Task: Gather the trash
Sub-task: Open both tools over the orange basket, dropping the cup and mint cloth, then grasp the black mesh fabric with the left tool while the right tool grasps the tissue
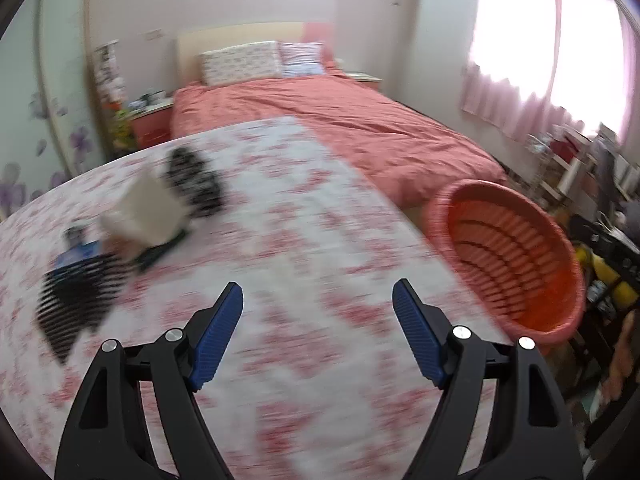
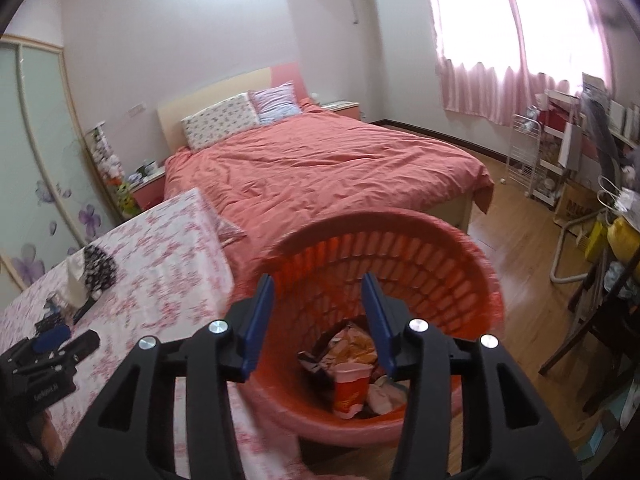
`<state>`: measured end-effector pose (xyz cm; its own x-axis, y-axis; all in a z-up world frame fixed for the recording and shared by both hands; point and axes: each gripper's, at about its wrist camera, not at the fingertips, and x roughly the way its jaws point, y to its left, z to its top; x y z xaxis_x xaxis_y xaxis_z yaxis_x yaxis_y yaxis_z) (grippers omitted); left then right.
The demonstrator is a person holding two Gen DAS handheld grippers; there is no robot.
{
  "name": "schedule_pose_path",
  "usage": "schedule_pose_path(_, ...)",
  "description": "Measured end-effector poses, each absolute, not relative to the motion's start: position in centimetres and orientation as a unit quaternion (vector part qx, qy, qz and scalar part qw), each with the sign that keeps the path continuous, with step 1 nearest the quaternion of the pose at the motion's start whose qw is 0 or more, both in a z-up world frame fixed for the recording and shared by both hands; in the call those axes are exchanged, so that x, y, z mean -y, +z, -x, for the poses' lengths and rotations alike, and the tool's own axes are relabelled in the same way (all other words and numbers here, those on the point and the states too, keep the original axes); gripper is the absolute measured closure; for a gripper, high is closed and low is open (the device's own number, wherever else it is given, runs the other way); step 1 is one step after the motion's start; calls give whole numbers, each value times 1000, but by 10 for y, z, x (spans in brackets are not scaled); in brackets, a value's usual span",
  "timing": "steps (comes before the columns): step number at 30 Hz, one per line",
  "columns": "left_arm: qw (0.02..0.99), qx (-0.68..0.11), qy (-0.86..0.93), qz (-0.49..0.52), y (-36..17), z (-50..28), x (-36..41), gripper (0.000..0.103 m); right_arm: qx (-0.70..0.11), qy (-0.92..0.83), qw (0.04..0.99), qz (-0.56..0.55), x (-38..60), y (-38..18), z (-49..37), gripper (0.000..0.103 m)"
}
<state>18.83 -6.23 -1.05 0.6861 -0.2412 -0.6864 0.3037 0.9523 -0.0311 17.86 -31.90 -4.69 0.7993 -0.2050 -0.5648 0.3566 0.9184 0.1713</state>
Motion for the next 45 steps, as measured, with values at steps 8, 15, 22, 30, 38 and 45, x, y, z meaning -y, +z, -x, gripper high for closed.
schedule_pose_path(8, 927, -371, -54, -12, -15, -199, -38, 27, -292, -107, 945, -105, 264, -42, -192, 57)
schedule_pose_path(15, 927, -375, 24, 16, -23, -213, -116, 27, -305, -73, 946, -83, 223, -44, -205, 57)
schedule_pose_path(22, 918, -392, 46, 34, -31, -228, -144, 27, -316, -50, 945, -69, 193, -46, -212, 57)
schedule_pose_path(30, 902, -429, 33, 37, -46, -243, -150, 51, -325, -30, 944, -55, 170, -47, -219, 57)
schedule_pose_path(38, 909, -415, 14, 44, -42, -233, -157, 97, -334, -8, 942, -44, 145, -48, -225, 57)
schedule_pose_path(45, 923, -381, 11, 60, -22, -210, -178, 98, -338, 17, 941, -29, 116, -49, -233, 57)
